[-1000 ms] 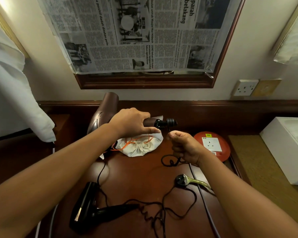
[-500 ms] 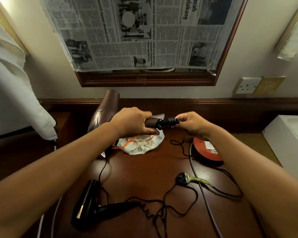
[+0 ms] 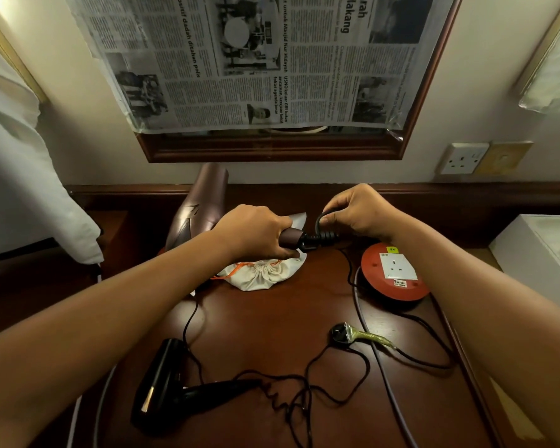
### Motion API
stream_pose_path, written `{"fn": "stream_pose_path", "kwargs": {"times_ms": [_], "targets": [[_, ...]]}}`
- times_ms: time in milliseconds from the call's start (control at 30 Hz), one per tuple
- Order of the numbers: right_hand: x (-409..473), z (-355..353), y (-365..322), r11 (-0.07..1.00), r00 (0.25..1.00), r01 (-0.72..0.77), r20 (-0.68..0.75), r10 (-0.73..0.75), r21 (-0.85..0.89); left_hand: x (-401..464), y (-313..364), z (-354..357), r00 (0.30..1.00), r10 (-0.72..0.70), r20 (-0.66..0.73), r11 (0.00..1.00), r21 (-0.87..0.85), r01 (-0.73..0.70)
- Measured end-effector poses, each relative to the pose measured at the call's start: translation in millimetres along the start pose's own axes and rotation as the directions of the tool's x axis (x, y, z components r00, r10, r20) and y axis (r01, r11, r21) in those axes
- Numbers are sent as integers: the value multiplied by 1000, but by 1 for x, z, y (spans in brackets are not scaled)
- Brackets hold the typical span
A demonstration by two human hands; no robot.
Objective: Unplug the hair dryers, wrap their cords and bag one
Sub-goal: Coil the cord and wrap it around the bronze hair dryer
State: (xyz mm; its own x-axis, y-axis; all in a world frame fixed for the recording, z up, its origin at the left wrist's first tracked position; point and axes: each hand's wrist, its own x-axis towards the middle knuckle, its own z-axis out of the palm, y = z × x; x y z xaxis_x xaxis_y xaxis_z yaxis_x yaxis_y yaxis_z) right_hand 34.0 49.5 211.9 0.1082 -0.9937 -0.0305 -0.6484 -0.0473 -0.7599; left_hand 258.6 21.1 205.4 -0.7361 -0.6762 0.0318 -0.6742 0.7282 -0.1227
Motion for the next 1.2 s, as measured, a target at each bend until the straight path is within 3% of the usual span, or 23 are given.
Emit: {"fn": "stream_pose_path", "kwargs": {"times_ms": [400, 667, 933, 1000, 1200], "targets": [[-21, 2, -11, 979, 984, 112, -119, -134, -169, 9, 9, 7, 994, -103, 41, 995, -7, 104], [-38, 33, 2, 940, 917, 244, -258, -304, -238, 13, 10, 10, 986, -137, 91, 991, 2, 137], [-53, 59, 11, 933, 856, 285, -380, -351, -220, 14, 8, 12, 976, -186, 114, 982, 6, 186], [-58, 68, 11, 944, 849, 278, -413, -329, -180, 13, 7, 10, 974, -198, 105, 980, -8, 200], [-72, 89, 10, 983, 902, 128, -427, -60, 134, 13, 8, 8, 968, -231, 96, 972, -14, 233]]}}
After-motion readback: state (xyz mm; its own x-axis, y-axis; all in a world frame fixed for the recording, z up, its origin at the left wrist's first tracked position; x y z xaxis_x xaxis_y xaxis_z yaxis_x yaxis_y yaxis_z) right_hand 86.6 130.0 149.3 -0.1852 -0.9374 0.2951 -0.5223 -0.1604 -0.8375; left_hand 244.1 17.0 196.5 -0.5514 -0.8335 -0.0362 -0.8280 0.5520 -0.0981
